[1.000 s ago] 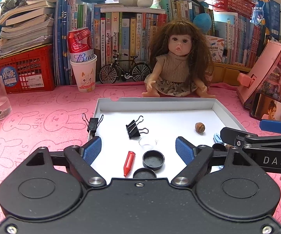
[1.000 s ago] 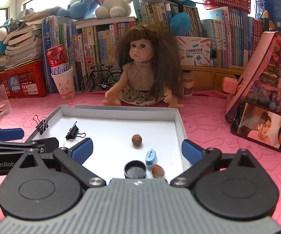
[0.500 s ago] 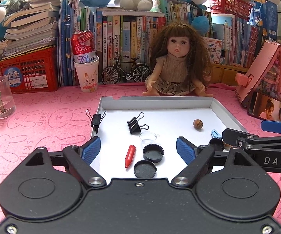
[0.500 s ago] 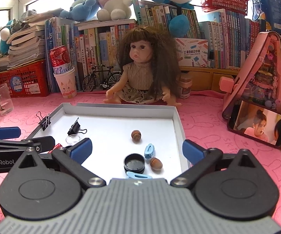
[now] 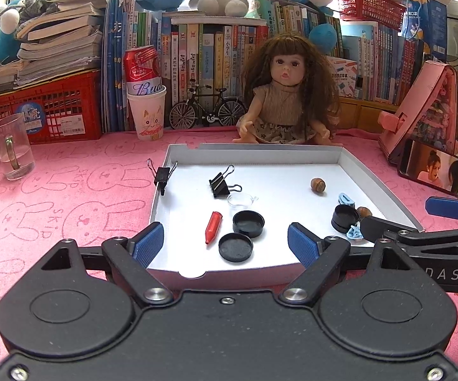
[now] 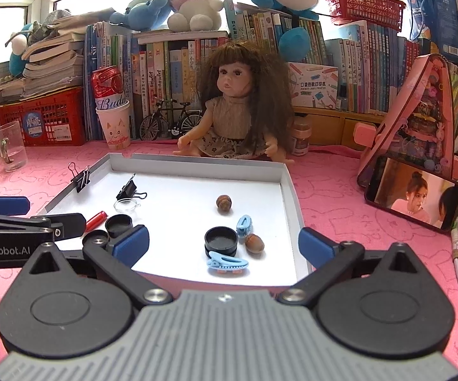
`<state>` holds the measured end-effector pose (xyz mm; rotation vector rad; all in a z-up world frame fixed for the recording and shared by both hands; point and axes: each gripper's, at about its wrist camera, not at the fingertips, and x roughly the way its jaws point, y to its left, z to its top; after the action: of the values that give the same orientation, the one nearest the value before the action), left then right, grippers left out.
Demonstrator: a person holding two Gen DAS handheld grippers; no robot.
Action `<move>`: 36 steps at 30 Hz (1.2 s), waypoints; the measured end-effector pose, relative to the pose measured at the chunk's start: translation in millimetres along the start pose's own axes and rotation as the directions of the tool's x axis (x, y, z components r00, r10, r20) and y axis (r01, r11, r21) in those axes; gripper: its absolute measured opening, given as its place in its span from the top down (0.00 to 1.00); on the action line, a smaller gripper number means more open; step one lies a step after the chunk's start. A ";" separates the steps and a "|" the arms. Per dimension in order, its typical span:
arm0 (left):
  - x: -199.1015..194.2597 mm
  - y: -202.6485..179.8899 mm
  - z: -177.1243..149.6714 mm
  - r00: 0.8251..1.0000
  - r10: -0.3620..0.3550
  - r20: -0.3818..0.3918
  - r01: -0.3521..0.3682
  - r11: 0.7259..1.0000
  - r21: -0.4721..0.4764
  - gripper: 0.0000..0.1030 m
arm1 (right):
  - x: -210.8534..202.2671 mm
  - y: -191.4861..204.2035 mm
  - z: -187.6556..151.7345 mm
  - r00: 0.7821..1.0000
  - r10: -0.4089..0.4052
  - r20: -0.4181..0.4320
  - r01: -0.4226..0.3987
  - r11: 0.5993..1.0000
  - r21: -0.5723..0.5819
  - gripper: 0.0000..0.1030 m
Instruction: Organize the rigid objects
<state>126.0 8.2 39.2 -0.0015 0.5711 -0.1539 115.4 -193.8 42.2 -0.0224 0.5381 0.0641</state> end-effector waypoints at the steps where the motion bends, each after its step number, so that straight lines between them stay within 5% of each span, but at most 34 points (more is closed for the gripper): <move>1: -1.8 0.0 -2.5 1.000 0.000 0.000 0.000 1.000 0.000 0.18 | -1.0 0.2 -1.7 1.000 0.002 -0.004 -0.002 1.000 0.000 0.00; 23: 10.3 -5.3 -48.3 0.994 0.077 -0.083 -0.073 0.996 0.059 0.18 | 6.9 0.5 -45.8 0.994 -0.012 -0.113 0.011 1.000 -0.015 0.00; 36: 17.9 4.9 -50.0 0.990 0.086 -0.113 -0.086 0.996 -0.001 0.05 | 18.2 -4.3 -46.6 0.985 0.003 -0.171 0.000 1.000 0.016 0.00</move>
<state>114.6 12.5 -12.7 0.0265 0.6829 -0.0686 107.4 -198.9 -7.1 -0.0123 0.7101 0.0601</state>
